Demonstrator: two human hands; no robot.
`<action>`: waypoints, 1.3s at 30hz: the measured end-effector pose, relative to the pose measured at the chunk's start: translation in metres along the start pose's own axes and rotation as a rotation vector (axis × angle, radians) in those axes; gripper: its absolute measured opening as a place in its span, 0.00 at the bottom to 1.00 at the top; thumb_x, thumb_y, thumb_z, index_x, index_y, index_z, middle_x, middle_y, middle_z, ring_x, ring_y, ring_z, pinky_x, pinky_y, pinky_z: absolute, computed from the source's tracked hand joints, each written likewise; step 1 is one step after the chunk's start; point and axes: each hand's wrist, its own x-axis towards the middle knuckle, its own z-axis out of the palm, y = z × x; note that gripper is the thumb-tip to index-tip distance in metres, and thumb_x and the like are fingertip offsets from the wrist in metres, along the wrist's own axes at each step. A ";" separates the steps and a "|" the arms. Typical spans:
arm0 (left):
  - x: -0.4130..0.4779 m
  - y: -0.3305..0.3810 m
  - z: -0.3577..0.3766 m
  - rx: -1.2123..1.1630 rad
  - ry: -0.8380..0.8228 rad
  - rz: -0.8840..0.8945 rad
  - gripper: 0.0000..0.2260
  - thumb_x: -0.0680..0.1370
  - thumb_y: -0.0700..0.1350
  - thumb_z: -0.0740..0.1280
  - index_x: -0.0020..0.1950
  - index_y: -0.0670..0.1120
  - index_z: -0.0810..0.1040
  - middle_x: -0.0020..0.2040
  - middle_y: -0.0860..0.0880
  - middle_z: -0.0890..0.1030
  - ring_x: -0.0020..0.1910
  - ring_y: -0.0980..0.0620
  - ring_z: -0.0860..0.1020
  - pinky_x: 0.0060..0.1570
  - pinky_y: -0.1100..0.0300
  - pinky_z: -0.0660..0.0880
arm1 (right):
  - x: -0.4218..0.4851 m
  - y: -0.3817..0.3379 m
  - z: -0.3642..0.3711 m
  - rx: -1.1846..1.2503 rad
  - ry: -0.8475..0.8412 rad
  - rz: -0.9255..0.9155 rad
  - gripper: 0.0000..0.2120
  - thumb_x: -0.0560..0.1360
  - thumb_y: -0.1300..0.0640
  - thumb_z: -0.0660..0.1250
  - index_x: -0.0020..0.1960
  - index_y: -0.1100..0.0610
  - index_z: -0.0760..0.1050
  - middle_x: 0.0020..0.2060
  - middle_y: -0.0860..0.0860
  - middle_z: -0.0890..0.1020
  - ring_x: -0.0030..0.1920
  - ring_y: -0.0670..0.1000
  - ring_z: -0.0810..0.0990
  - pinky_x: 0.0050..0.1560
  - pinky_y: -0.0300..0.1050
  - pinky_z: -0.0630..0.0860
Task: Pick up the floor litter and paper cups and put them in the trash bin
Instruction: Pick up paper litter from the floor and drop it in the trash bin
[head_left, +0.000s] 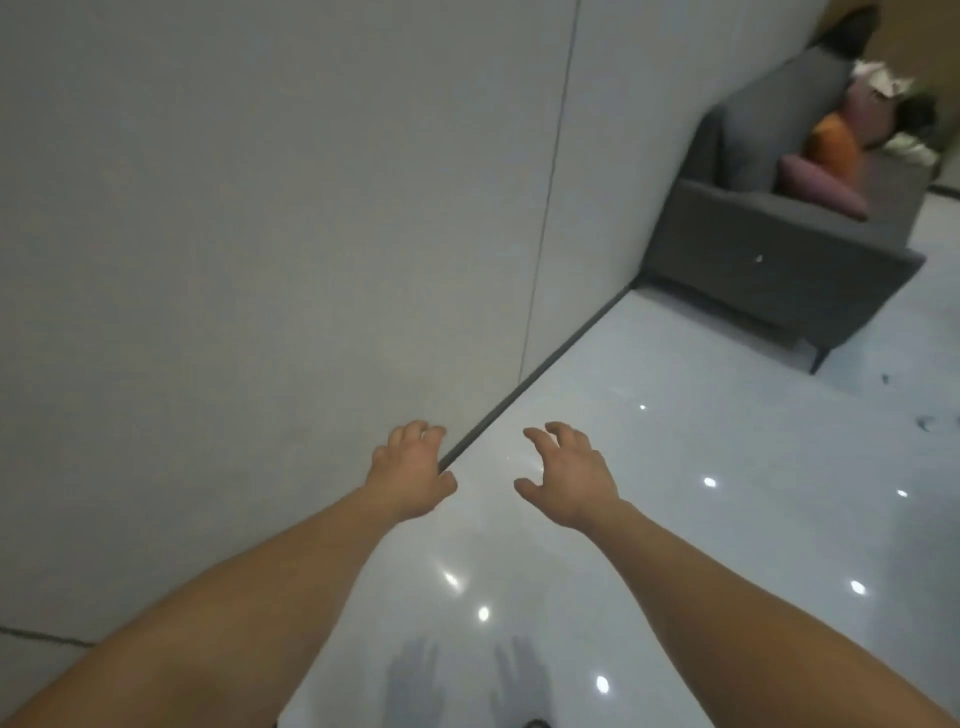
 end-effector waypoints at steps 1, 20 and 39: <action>0.013 0.027 0.000 0.019 0.004 0.044 0.30 0.75 0.55 0.63 0.75 0.51 0.59 0.74 0.48 0.60 0.72 0.46 0.57 0.68 0.49 0.60 | -0.001 0.022 -0.010 0.010 0.016 0.033 0.34 0.75 0.40 0.63 0.77 0.47 0.56 0.75 0.53 0.59 0.74 0.55 0.57 0.69 0.53 0.63; 0.263 0.360 0.031 0.169 -0.093 0.573 0.31 0.74 0.57 0.63 0.75 0.51 0.59 0.76 0.48 0.58 0.74 0.46 0.55 0.68 0.45 0.59 | 0.058 0.319 -0.116 0.055 0.115 0.549 0.34 0.75 0.40 0.63 0.77 0.47 0.55 0.76 0.53 0.56 0.75 0.56 0.54 0.70 0.55 0.61; 0.443 0.728 0.081 0.251 -0.143 0.846 0.31 0.74 0.58 0.63 0.74 0.52 0.59 0.76 0.48 0.57 0.73 0.45 0.55 0.66 0.44 0.61 | 0.103 0.661 -0.235 0.149 0.224 0.850 0.34 0.77 0.42 0.63 0.77 0.47 0.54 0.76 0.53 0.55 0.75 0.57 0.56 0.70 0.56 0.64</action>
